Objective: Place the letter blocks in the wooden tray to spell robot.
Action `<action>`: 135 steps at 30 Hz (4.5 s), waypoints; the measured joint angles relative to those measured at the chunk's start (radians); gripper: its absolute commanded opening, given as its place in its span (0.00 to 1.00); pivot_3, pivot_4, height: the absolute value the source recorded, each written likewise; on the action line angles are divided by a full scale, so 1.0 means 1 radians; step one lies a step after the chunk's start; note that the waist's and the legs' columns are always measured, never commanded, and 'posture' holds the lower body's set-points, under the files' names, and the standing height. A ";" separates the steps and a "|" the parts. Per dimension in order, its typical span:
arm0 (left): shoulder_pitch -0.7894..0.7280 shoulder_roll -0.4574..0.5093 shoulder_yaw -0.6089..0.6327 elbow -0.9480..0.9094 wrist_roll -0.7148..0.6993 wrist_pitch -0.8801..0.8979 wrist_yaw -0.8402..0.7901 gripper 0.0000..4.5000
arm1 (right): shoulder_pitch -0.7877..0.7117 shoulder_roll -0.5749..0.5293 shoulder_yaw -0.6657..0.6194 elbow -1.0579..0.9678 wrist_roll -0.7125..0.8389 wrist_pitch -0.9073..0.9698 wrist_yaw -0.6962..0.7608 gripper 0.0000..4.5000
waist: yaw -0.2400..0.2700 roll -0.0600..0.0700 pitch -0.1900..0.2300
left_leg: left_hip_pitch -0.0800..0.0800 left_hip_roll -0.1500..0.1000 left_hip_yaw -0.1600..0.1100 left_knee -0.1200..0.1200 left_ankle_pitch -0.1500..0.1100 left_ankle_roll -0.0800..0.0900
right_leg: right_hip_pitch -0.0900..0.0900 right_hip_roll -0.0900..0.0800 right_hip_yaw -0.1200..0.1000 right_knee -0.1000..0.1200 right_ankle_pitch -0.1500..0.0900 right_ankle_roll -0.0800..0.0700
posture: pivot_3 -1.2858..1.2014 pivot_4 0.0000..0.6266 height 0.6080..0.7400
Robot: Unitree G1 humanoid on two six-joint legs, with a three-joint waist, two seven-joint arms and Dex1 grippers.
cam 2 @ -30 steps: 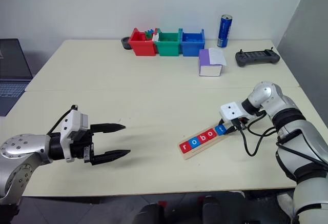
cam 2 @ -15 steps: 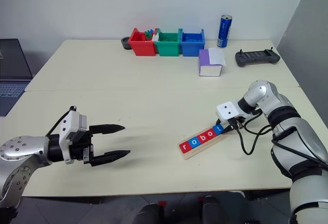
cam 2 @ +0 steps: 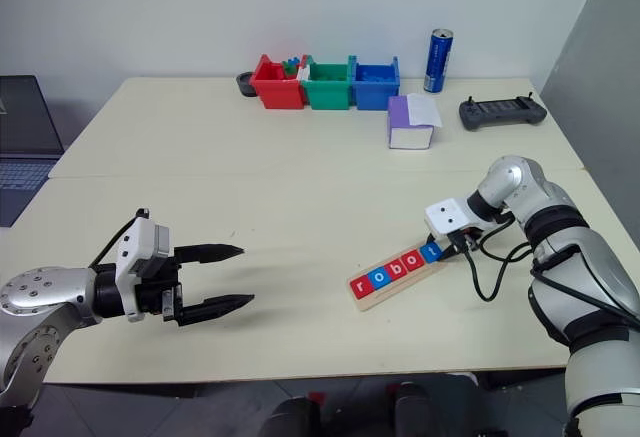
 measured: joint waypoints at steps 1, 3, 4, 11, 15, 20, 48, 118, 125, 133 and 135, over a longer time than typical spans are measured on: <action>0.000 0.000 0.000 0.000 0.000 0.000 0.000 1.00 | 0.000 0.000 0.000 0.000 0.005 0.001 0.000 0.32 | 0.000 0.000 0.000 | 0.000 0.000 0.000 0.000 0.000 0.000 | 0.000 0.000 0.000 0.000 0.000 0.000 | 0.52 0.24 1.00; 0.001 0.001 0.000 0.000 0.000 0.000 -0.001 1.00 | -0.002 0.000 0.000 -0.001 0.008 0.001 0.000 0.32 | 0.000 0.000 0.000 | 0.000 0.000 0.000 0.000 0.000 0.000 | 0.000 0.000 0.000 0.000 0.000 0.000 | 0.52 0.24 1.00; 0.002 0.000 0.000 0.000 0.000 0.000 -0.001 1.00 | -0.002 0.000 0.001 -0.001 0.008 0.001 0.000 0.32 | 0.000 0.000 0.000 | 0.000 0.000 0.000 0.000 0.000 0.000 | 0.000 0.000 0.000 0.000 0.000 0.000 | 0.52 0.24 1.00; 0.000 0.001 0.000 0.000 0.000 0.000 0.000 1.00 | -0.001 0.007 -0.001 -0.002 -0.016 -0.003 0.000 0.32 | 0.000 0.000 0.000 | 0.000 0.000 0.000 0.000 0.000 0.000 | 0.000 0.000 0.000 0.000 0.000 0.000 | 0.52 0.24 1.00; 0.002 0.001 0.001 0.000 0.000 0.000 -0.001 1.00 | -0.001 0.012 -0.013 -0.003 -0.030 -0.004 0.000 0.32 | -0.001 0.000 0.000 | 0.000 0.000 0.000 0.000 0.000 0.000 | 0.000 0.000 0.000 0.000 0.000 0.000 | 0.52 0.24 1.00; 0.003 0.001 0.007 -0.002 0.000 0.000 -0.001 1.00 | 0.003 0.030 -0.017 -0.028 -0.019 0.015 0.001 0.32 | -0.003 0.000 0.000 | 0.001 0.000 0.000 0.000 0.000 0.000 | 0.000 0.001 0.000 0.000 0.000 0.000 | 0.52 0.24 1.00; 0.001 0.001 0.007 -0.002 0.000 0.000 0.000 1.00 | 0.022 0.017 0.024 -0.080 0.050 0.056 0.004 0.32 | -0.001 0.000 0.000 | 0.000 0.000 0.000 -0.001 0.000 0.000 | 0.000 0.001 0.000 -0.001 0.000 0.000 | 0.52 0.24 1.00; -0.014 0.001 0.007 -0.003 0.002 0.000 -0.005 1.00 | 0.094 0.069 -0.253 -0.077 0.016 0.293 -0.032 0.01 | 0.000 0.000 0.001 | -0.002 0.000 -0.001 -0.001 0.000 0.000 | -0.002 0.001 0.000 -0.001 0.000 0.000 | 0.52 0.24 1.00; -0.011 0.001 0.007 -0.003 0.002 0.001 -0.005 1.00 | 0.094 0.080 -0.272 -0.068 -0.021 0.291 -0.038 0.01 | 0.000 0.000 0.001 | -0.002 0.000 0.000 -0.001 0.000 0.000 | -0.002 0.001 -0.001 -0.001 0.000 0.000 | 0.52 0.24 1.00; -0.011 0.002 0.007 -0.003 0.002 0.002 -0.005 1.00 | 0.094 0.072 -0.308 -0.068 -0.029 0.283 -0.033 0.01 | 0.000 0.000 0.001 | -0.002 0.000 0.000 -0.001 0.000 0.000 | -0.002 0.001 0.000 -0.001 0.000 0.000 | 0.52 0.24 1.00; -0.012 0.002 0.007 -0.003 0.002 0.002 -0.005 1.00 | 0.091 0.060 -0.323 -0.066 -0.029 0.283 -0.049 0.01 | 0.000 0.000 0.001 | -0.002 0.000 0.000 -0.001 0.000 0.000 | -0.002 0.001 0.000 -0.002 0.000 0.000 | 0.52 0.24 1.00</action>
